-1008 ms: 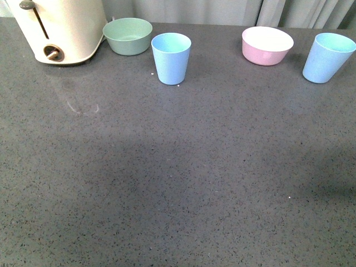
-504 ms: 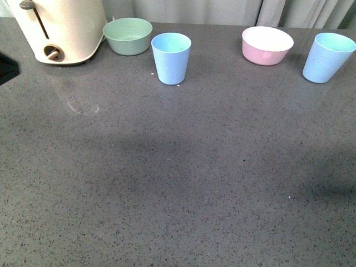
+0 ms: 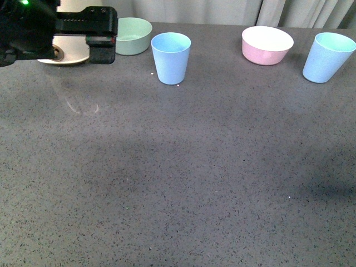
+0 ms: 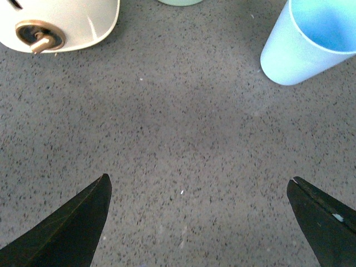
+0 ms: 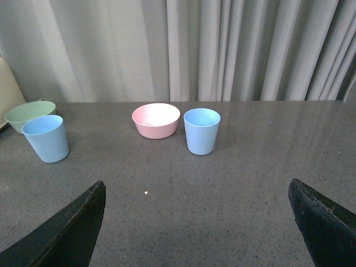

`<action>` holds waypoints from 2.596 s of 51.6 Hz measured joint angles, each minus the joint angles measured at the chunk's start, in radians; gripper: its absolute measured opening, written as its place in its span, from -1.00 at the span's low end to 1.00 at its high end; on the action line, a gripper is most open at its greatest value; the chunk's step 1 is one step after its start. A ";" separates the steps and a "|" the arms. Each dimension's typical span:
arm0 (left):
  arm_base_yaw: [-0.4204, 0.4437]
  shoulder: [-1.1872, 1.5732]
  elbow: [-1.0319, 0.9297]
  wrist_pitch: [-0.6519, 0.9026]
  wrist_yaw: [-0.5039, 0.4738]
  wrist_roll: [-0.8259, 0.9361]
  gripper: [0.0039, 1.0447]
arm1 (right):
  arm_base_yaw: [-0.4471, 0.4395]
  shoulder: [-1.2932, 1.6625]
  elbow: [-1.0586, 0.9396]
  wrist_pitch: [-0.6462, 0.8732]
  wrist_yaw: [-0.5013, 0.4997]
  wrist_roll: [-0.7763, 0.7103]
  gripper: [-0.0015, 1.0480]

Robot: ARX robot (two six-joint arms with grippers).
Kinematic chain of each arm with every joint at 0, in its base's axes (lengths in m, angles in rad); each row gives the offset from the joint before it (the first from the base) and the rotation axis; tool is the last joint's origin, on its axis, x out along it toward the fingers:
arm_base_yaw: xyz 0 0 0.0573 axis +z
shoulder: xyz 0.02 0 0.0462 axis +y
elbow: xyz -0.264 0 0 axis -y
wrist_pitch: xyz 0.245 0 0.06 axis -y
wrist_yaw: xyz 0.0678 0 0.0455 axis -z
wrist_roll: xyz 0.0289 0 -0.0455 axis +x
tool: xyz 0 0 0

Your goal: Stack blue cups with both arms

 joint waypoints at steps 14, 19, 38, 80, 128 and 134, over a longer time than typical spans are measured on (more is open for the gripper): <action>-0.044 0.138 0.200 -0.099 -0.018 -0.021 0.84 | 0.000 0.000 0.000 0.000 0.000 0.000 0.83; -0.063 0.188 0.289 -0.156 -0.024 -0.058 0.84 | 0.000 0.000 0.000 0.000 0.000 0.000 0.83; -0.117 0.347 0.549 -0.306 -0.062 -0.173 0.84 | 0.000 0.000 0.000 0.000 0.000 0.000 0.83; -0.142 0.619 0.959 -0.537 -0.146 -0.264 0.84 | 0.000 0.000 0.000 0.000 0.000 0.000 0.83; -0.140 0.759 1.186 -0.691 -0.147 -0.312 -0.43 | 0.000 0.000 0.000 0.000 0.000 0.000 0.83; -0.141 0.771 1.200 -0.702 -0.147 -0.317 -0.77 | 0.000 0.000 0.000 0.000 0.000 0.000 0.83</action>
